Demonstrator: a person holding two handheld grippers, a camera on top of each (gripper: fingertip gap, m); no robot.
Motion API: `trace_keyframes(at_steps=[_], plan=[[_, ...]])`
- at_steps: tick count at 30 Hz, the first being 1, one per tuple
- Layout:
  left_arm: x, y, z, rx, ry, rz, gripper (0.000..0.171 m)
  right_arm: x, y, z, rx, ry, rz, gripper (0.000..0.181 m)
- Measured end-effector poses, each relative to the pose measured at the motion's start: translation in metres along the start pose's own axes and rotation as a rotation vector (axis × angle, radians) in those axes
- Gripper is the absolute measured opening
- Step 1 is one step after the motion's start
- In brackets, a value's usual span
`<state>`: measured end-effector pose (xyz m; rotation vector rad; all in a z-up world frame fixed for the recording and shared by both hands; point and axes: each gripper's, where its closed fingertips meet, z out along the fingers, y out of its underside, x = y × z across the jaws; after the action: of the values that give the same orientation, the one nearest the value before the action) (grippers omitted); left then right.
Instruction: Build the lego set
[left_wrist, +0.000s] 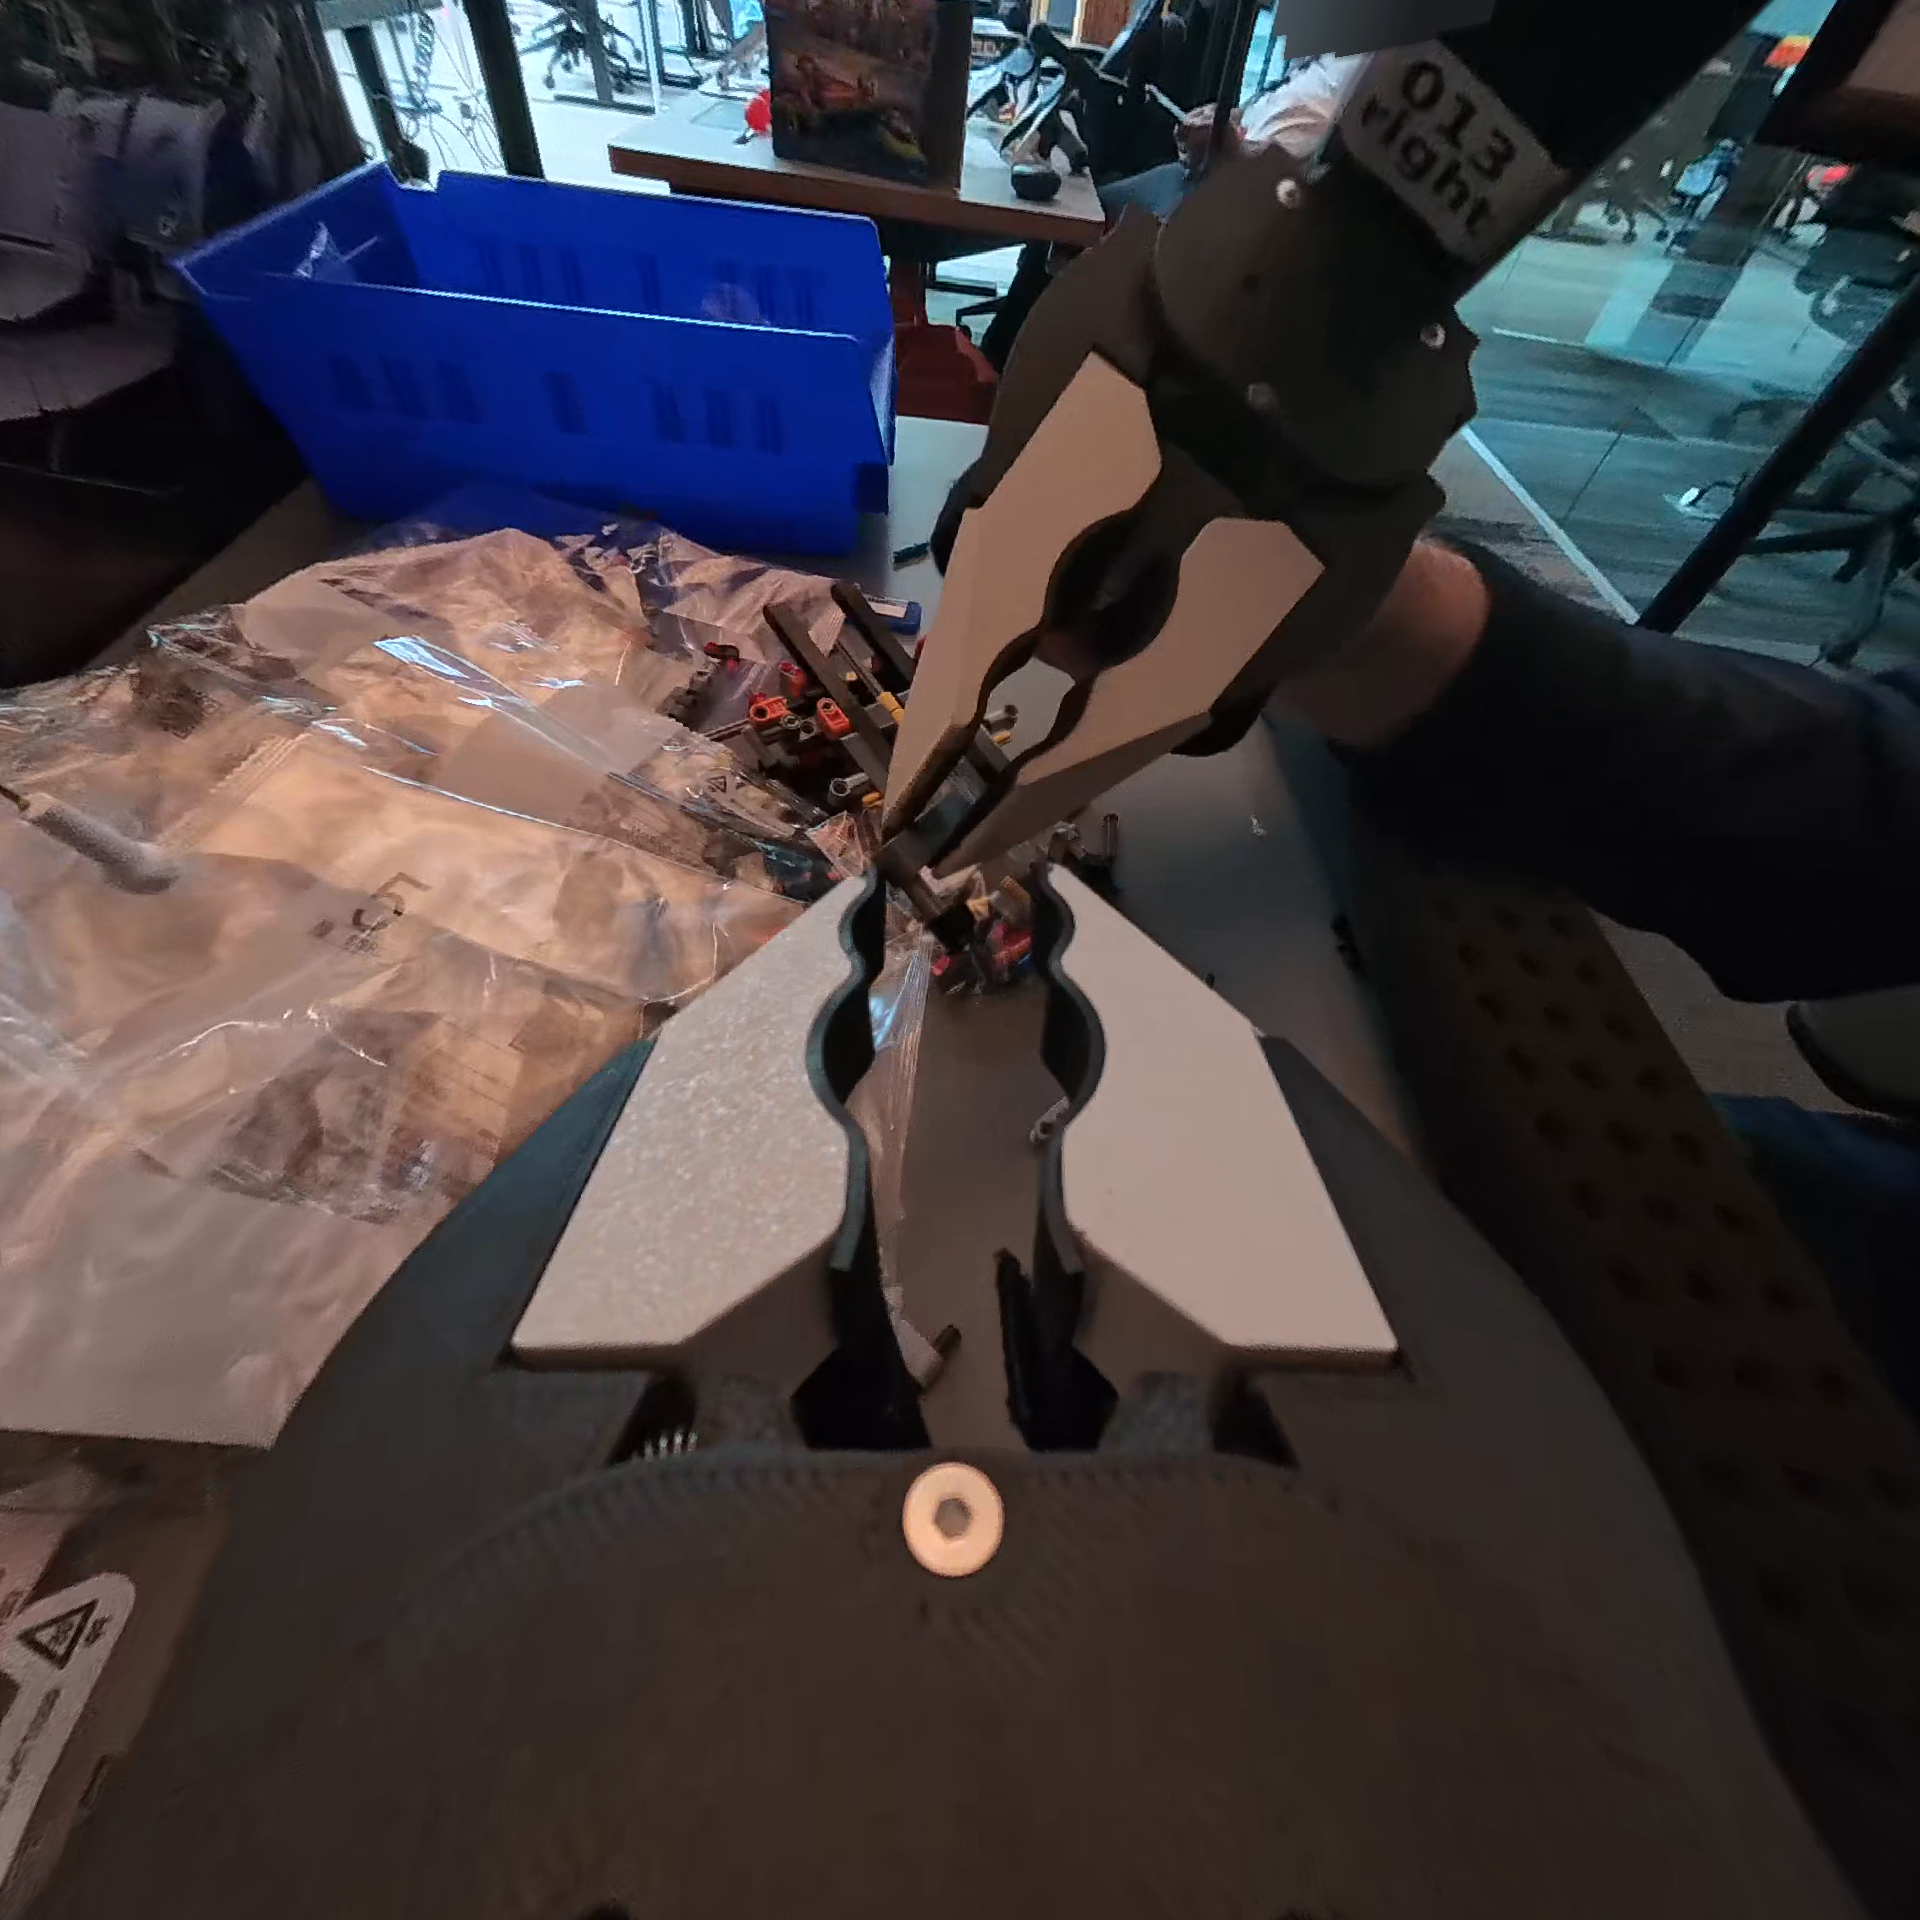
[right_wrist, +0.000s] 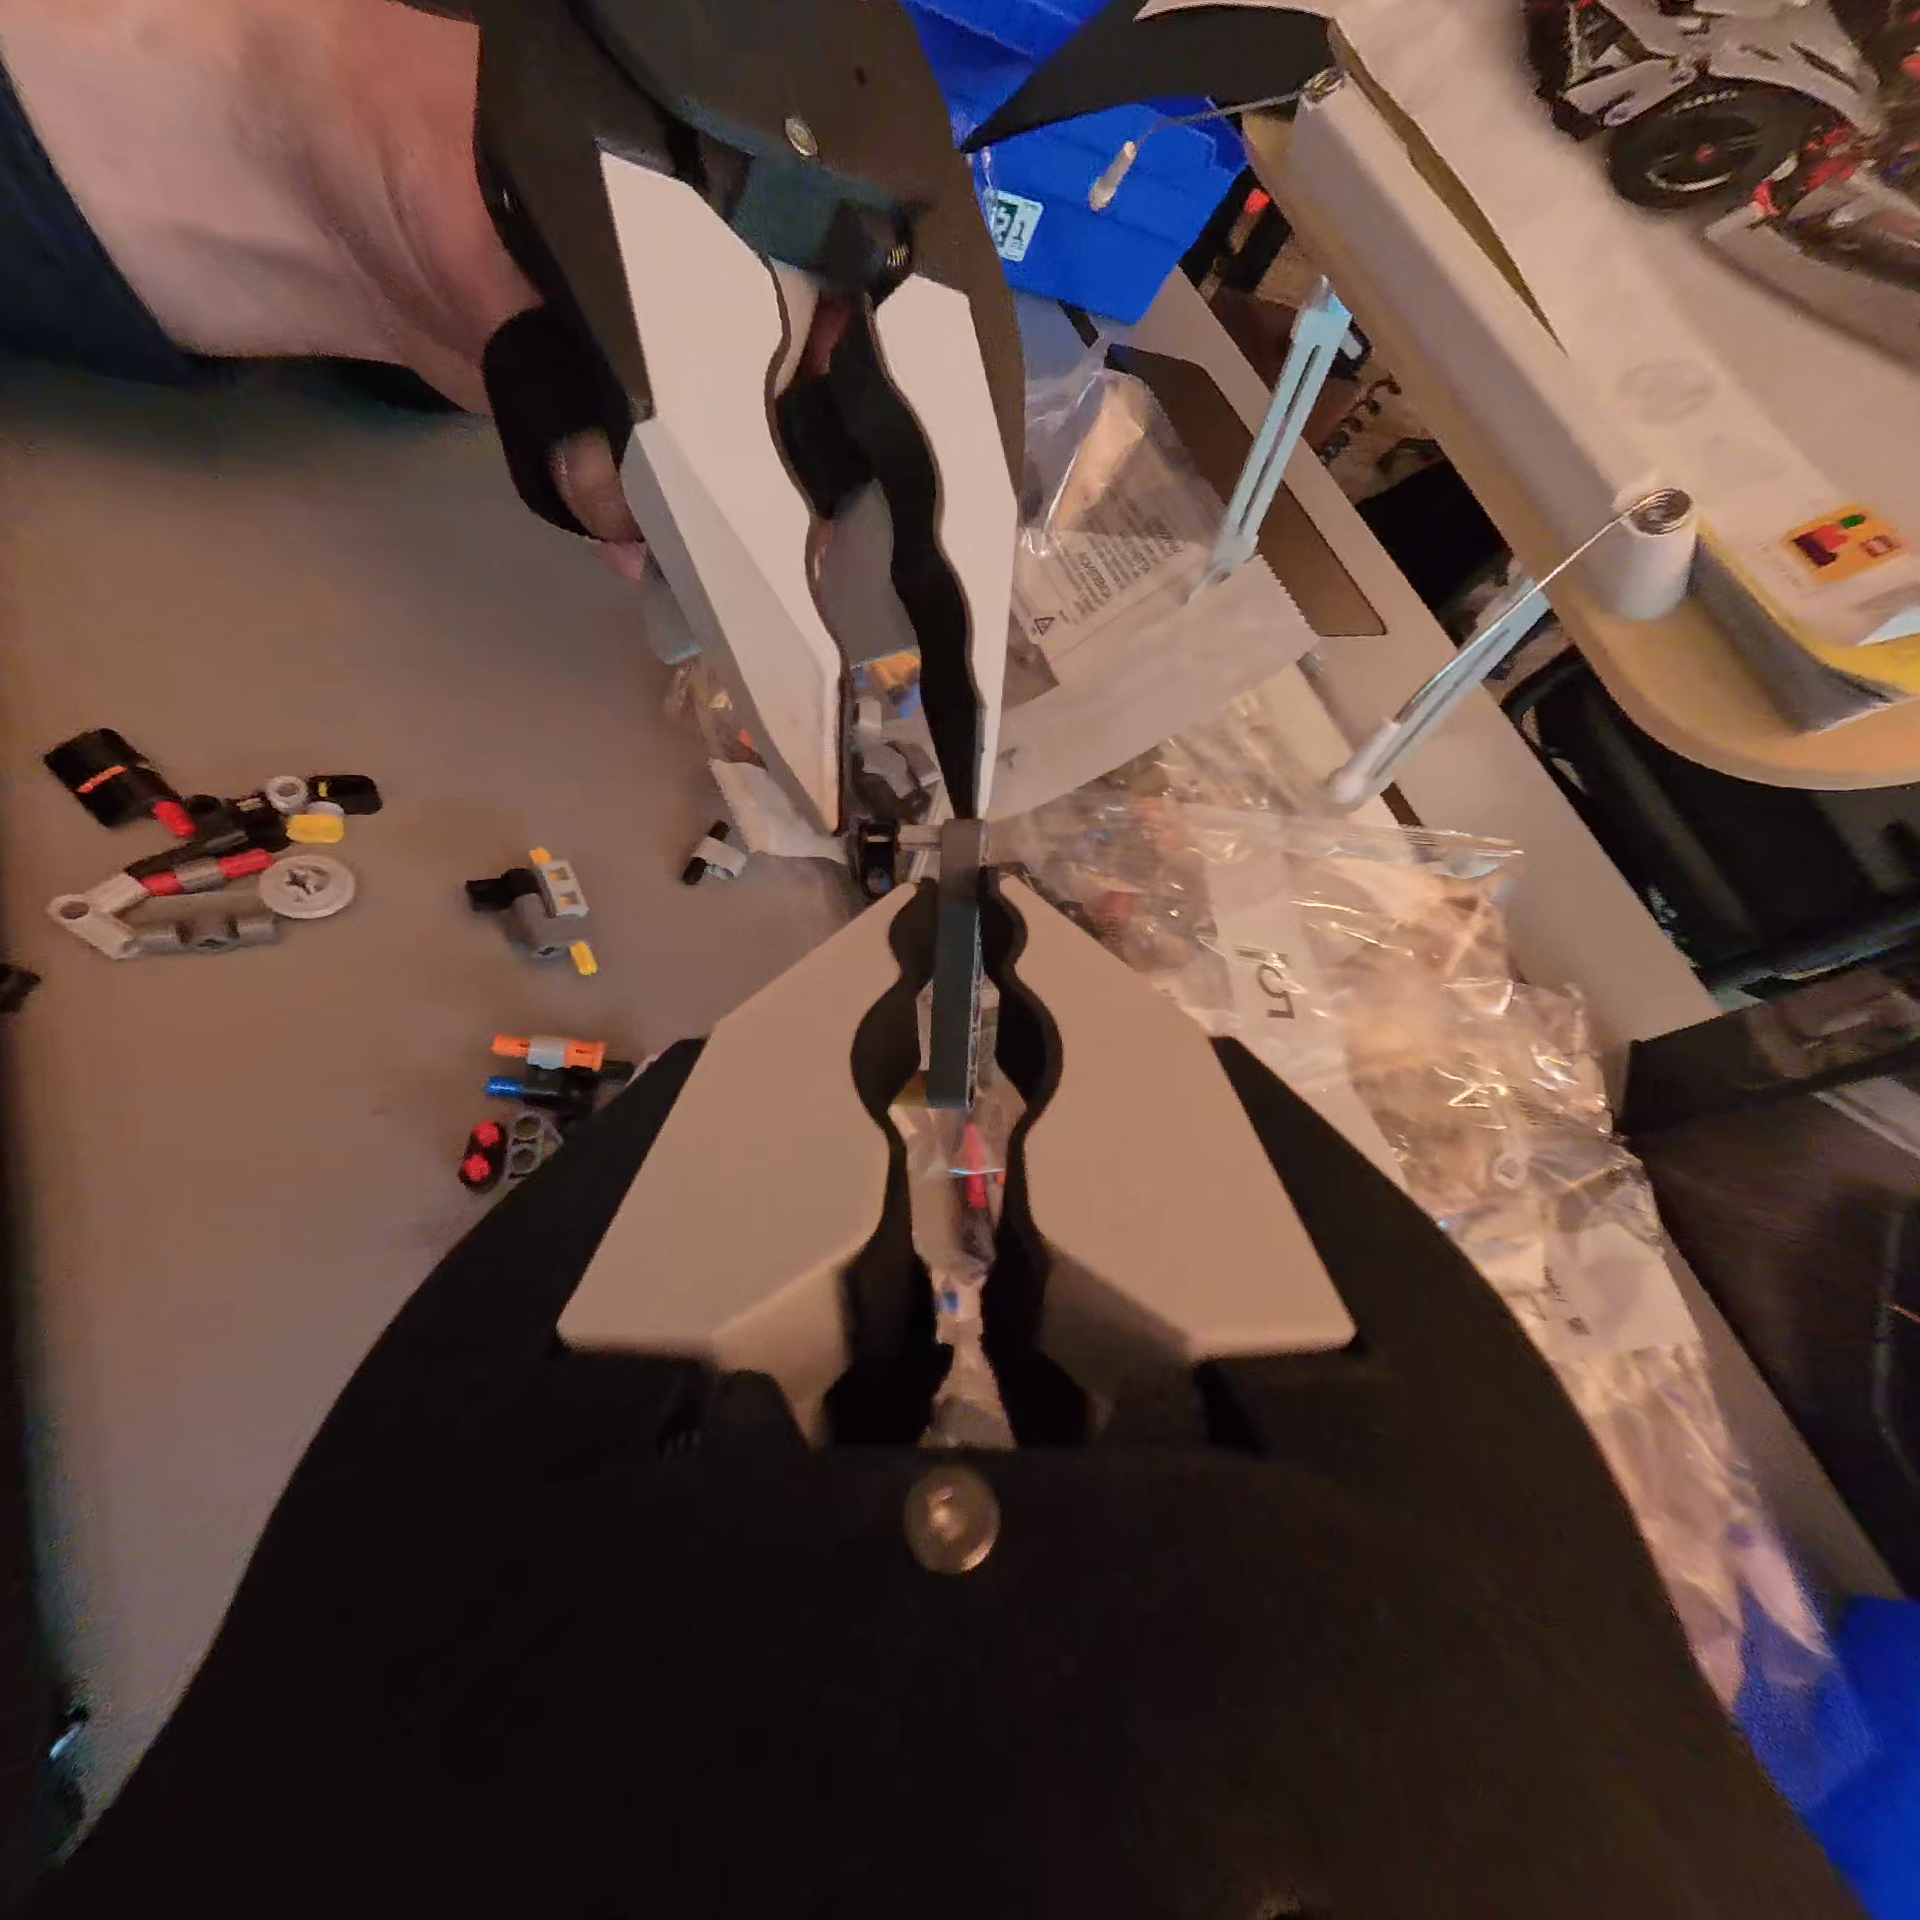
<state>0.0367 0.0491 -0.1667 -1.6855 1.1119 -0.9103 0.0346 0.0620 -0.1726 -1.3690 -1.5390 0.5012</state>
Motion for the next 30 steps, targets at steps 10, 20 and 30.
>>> trace_keyframes(at_steps=[10, 20, 30], plan=[[-0.006, 0.007, 0.004, -0.016, -0.007, -0.049, 0.019, 0.006, -0.009, -0.005, 0.028, 0.075, -0.058, 0.004], [-0.007, 0.005, 0.004, -0.003, -0.020, -0.031, 0.005, 0.000, -0.011, -0.002, 0.050, 0.036, -0.050, 0.012], [-0.001, 0.017, 0.005, -0.125, -0.101, 0.286, 0.005, -0.017, -0.009, 0.004, 0.041, -0.082, -0.012, 0.021]])
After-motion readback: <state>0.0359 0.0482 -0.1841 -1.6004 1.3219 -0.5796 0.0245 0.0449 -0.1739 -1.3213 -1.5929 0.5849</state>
